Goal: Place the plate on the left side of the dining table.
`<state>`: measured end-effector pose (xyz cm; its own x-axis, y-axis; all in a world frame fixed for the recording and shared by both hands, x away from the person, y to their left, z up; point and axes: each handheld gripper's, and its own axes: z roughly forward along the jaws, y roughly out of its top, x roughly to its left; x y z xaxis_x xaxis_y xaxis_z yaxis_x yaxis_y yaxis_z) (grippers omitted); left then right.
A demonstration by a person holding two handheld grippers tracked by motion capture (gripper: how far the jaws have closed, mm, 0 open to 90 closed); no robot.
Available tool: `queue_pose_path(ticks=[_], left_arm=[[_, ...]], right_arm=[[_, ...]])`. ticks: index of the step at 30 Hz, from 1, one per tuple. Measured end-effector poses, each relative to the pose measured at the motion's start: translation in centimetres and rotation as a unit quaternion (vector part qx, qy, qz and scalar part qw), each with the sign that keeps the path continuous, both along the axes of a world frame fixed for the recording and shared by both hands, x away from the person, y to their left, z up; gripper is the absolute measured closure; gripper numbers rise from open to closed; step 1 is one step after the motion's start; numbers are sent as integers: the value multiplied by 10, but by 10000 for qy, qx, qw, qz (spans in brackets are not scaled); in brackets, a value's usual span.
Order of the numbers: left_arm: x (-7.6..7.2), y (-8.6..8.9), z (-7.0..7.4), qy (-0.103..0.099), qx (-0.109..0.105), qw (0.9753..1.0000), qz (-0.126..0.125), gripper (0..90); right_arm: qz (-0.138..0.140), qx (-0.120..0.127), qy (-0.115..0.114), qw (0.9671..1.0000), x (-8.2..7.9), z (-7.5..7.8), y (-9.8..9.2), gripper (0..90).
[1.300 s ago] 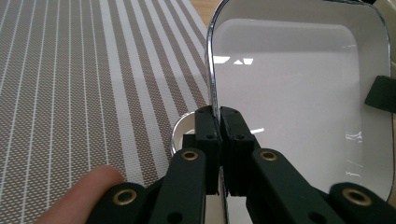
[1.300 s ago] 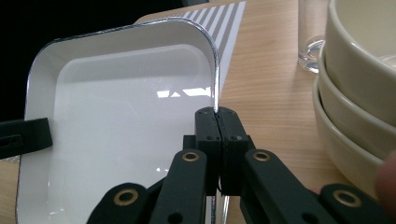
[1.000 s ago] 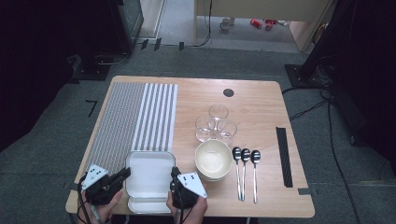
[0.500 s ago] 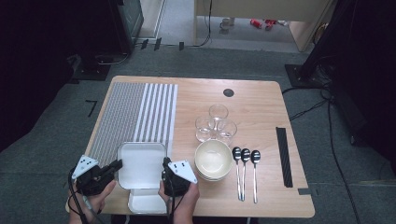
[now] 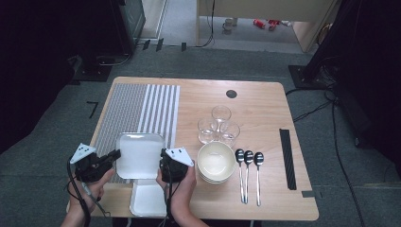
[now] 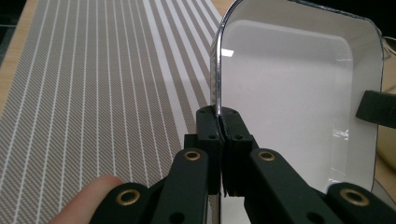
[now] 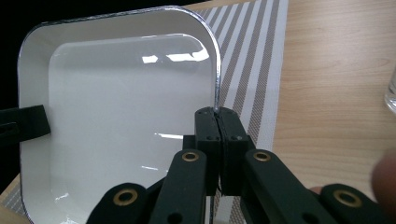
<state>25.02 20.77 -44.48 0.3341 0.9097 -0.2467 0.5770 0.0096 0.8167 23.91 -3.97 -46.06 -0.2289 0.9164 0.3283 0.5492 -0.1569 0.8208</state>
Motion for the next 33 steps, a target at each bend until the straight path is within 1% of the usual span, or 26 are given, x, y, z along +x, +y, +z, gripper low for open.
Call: queue_pose_path(ticks=[1,3,6,7,9,10,11,12,13,14,15,17,18,19,20,22,23,24,27,29,31,33], left_arm=[[3,0,1,-24,7,10000,32,893],[9,2,3,-20,-23,10000,49,893],[18,6,7,-55,-102,9999,24,892],[22,8,8,-36,-127,9999,-23,889],[24,10,9,-42,-115,9999,-24,889],[26,10,10,-31,-106,9999,-13,889],[32,11,11,-37,-57,10000,28,891],[32,11,11,-37,-57,10000,28,893],[39,11,11,8,-70,10000,36,894],[39,11,11,8,-70,10000,36,894],[43,11,10,7,-57,10000,9,894],[52,12,9,88,-115,9999,-37,895],[59,12,7,105,-121,9999,-39,896],[59,12,7,105,-121,9999,-39,897],[65,11,4,148,-138,9998,-17,899],[68,11,2,172,-140,9998,-15,899],[70,11,0,183,-136,9997,0,899],[71,11,-1,188,-133,9997,5,899],[77,13,-4,221,-132,9997,11,898],[79,14,-6,233,-153,9996,23,898],[84,15,-9,287,-174,9994,32,898],[88,16,-12,338,-198,9992,43,897]], right_arm=[[-11,7,7,10000,7,2,2,892],[-29,0,-14,10000,10,3,3,892],[-60,10,-46,10000,18,9,6,894],[-60,-16,-64,10000,24,11,8,894],[-45,-13,-71,10000,27,11,9,893],[-15,-9,-68,10000,32,12,10,893],[-16,-5,-63,10000,34,12,11,893],[2,-3,-82,10000,37,12,12,893],[9,3,-89,10000,40,12,12,893],[-10,-6,-103,9999,42,12,12,893],[-10,-6,-103,9999,42,12,12,893],[-47,26,-68,10000,51,12,12,894],[-52,22,-83,9999,53,11,11,894],[-52,22,-83,9999,53,11,11,894],[-87,23,-70,9999,57,10,12,895],[-122,14,-66,9999,59,9,13,895],[-154,1,-32,9999,63,6,14,895],[-154,1,-32,9999,63,6,14,895],[-114,-10,0,9999,71,2,15,895],[-105,-14,0,9999,73,1,15,895],[-114,-25,51,9999,78,0,17,895],[-108,-86,111,9998,85,-3,19,896]])
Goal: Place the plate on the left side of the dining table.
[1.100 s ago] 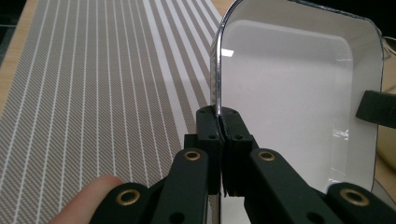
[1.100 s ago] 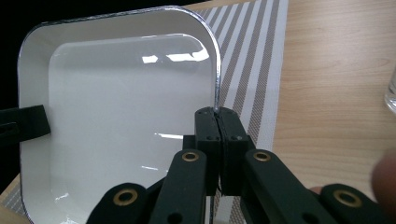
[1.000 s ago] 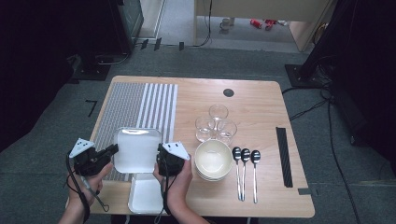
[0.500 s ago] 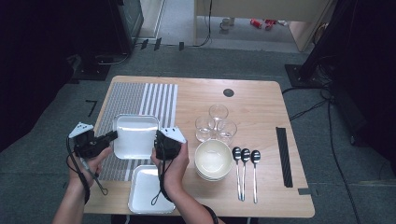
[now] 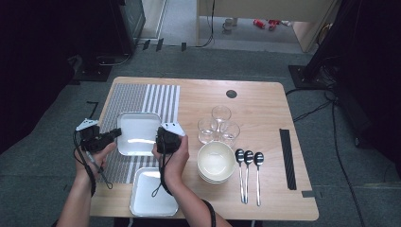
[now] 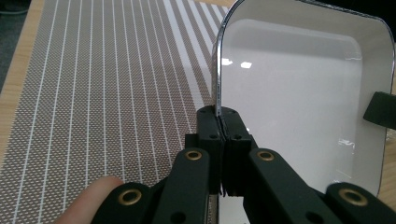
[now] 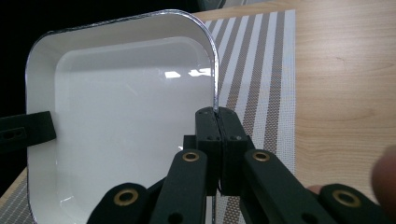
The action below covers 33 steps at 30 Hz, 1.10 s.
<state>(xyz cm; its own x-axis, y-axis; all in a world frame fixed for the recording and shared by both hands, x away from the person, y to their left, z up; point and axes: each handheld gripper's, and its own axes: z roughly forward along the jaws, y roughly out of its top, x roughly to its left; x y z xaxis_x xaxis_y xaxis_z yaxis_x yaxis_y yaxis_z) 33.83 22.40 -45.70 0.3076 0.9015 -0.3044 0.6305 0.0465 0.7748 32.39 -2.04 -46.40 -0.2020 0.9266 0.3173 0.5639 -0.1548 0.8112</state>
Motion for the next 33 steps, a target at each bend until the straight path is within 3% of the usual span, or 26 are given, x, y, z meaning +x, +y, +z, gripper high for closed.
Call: queue_pose_path(ticks=[16,23,29,33], left_arm=[[27,3,-17,188,208,9996,106,896],[39,7,-22,231,143,9993,239,889],[48,8,-29,225,187,9981,540,889],[57,9,-33,204,245,9978,578,895]], right_arm=[[-30,-78,393,9992,31,-19,9,892],[34,-94,477,9988,44,-21,14,888],[16,-108,657,9978,57,-28,21,879],[-21,-83,779,9969,66,-32,24,874]])
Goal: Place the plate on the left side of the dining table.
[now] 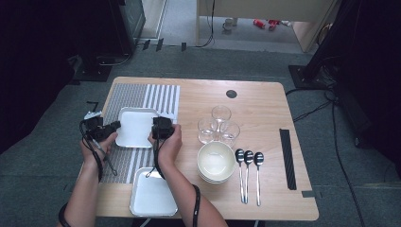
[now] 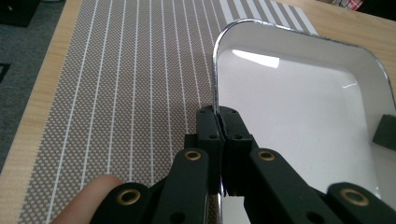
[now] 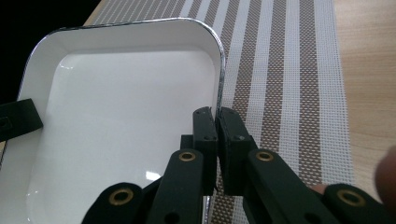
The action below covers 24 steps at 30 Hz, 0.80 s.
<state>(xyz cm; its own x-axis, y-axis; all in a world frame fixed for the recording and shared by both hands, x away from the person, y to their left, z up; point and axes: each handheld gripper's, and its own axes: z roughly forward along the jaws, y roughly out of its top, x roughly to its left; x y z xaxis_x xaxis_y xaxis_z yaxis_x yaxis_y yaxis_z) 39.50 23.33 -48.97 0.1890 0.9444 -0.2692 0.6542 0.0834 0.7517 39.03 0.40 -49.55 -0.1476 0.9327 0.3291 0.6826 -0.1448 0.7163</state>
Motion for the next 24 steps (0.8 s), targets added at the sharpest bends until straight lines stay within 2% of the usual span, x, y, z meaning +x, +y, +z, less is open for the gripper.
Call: queue_pose_path(ticks=[5,9,16,19,21,24], left_arm=[[10,5,-4,30,0,10000,79,894],[16,12,-4,0,-52,9998,166,896],[30,11,-9,-28,-40,9998,197,895],[35,12,-14,14,-44,9997,225,891],[37,14,-17,91,-173,9994,278,888],[38,14,-19,93,-166,9994,287,884]], right_arm=[[-20,-91,64,9999,9,-4,7,865],[-32,-54,131,9999,15,-4,15,863],[-128,-98,159,9997,28,-9,19,859],[-129,-145,181,9996,34,-10,21,856],[-130,-185,185,9996,37,-11,22,855],[-144,-207,182,9995,39,-14,23,852]])
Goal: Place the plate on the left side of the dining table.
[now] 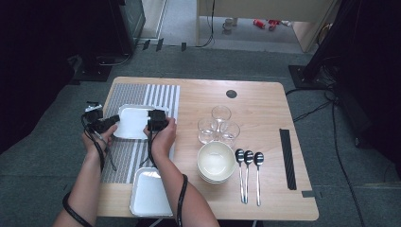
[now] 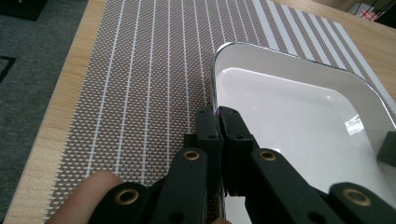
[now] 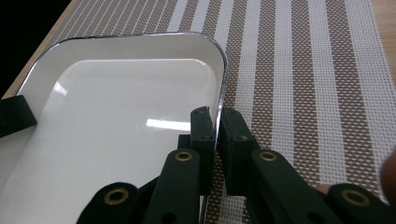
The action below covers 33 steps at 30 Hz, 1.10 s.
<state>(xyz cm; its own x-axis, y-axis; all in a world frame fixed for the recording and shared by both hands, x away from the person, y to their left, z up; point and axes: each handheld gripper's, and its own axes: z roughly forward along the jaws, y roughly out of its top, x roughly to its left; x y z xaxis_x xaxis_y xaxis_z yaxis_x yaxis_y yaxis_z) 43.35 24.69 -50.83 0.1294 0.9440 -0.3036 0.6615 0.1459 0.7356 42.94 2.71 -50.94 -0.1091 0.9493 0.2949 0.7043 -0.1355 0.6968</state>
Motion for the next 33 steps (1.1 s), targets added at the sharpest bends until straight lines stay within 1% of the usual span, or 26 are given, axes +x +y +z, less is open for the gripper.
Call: queue_pose_path(ticks=[4,7,9,11,15,18,22,24,27,28,29,30,32,33], left_arm=[[0,-1,-4,5,17,10000,48,881],[-1,1,-6,24,-22,10000,40,878],[-1,0,-6,26,28,10000,32,874],[-1,1,-7,8,14,10000,-8,869],[-1,1,-9,-11,-18,10000,-12,867],[-2,0,-9,-51,18,10000,8,870],[-2,0,-9,-52,15,10000,6,867],[-2,0,-9,-52,24,10000,3,866],[-2,0,-9,-45,-18,10000,-14,861],[-2,0,-9,-43,-22,10000,-22,856],[-2,0,-9,-38,-18,10000,-30,843],[-2,-1,-9,-41,11,10000,-37,843],[-3,-2,-9,-49,102,9999,-46,831],[-3,-3,-9,-61,125,9999,-38,829]], right_arm=[[25,-10,4,10000,1,-2,1,847],[49,-22,-8,10000,2,-3,1,847],[49,-21,3,10000,2,-4,1,848],[31,-37,-8,10000,3,-3,1,851],[57,-4,-15,10000,4,-5,0,847],[110,-42,-58,9999,3,-5,-1,842],[103,-28,-35,9999,4,-5,-1,843],[94,-21,-69,9999,3,-6,-1,842],[89,-45,-138,9999,2,-7,-1,836],[97,-88,-167,9998,1,-7,0,829],[159,-204,-264,9993,0,-8,0,820],[159,-204,-264,9993,0,-8,0,820],[215,-296,-366,9987,-2,-9,1,812],[237,-272,-392,9986,-3,-10,0,796]])
